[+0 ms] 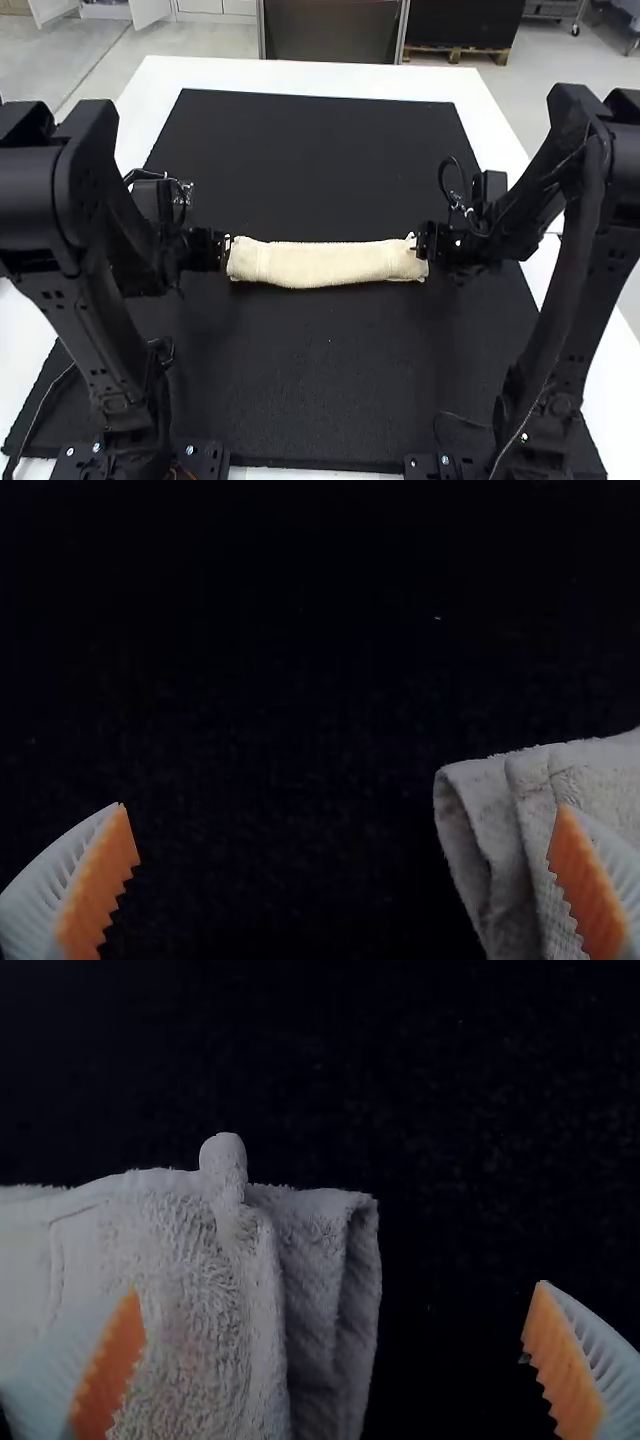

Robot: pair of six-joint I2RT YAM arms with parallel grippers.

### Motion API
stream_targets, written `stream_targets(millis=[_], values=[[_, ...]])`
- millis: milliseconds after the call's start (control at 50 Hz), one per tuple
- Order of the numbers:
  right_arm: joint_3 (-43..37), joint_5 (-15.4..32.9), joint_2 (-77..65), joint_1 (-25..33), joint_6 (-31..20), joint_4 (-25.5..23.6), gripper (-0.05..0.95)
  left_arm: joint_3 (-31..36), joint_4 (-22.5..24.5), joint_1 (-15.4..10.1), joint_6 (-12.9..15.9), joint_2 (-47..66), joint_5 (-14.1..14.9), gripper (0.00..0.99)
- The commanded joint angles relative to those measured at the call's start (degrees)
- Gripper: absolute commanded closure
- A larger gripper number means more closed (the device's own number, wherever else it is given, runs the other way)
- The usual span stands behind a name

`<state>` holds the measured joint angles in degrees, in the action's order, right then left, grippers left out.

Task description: Fold the towel.

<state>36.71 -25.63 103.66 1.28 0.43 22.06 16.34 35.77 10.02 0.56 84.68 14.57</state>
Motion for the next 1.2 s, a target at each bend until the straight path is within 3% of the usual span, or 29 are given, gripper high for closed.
stream_targets(millis=[0,660,860,1020,1060,1180], values=[[1.2,-3.4,-0.9,-3.3,0.7,-0.5,0.07,-0.1,0.2,0.5,-0.6,-1.1,0.5,0.036],[-0.4,-2.4,-2.1,-3.1,0.7,-2.2,0.06,0.2,-2.2,0.5,-0.6,-4.1,1.0,0.036],[-0.4,-2.5,-0.1,-3.5,0.5,-1.7,0.06,0.8,-3.6,1.0,-3.1,-7.6,1.4,0.036],[-0.3,-2.3,0.1,-3.5,0.5,-1.2,0.07,1.8,-5.4,2.5,-3.5,-9.5,1.9,0.036],[-0.4,-2.2,0.3,-3.5,0.5,-1.2,0.10,1.9,-5.6,3.0,-3.5,-9.8,1.9,0.036],[-0.5,-2.2,1.5,-3.6,0.1,-1.1,0.34,2.1,-6.8,4.1,-3.5,-10.7,1.9,0.036]])
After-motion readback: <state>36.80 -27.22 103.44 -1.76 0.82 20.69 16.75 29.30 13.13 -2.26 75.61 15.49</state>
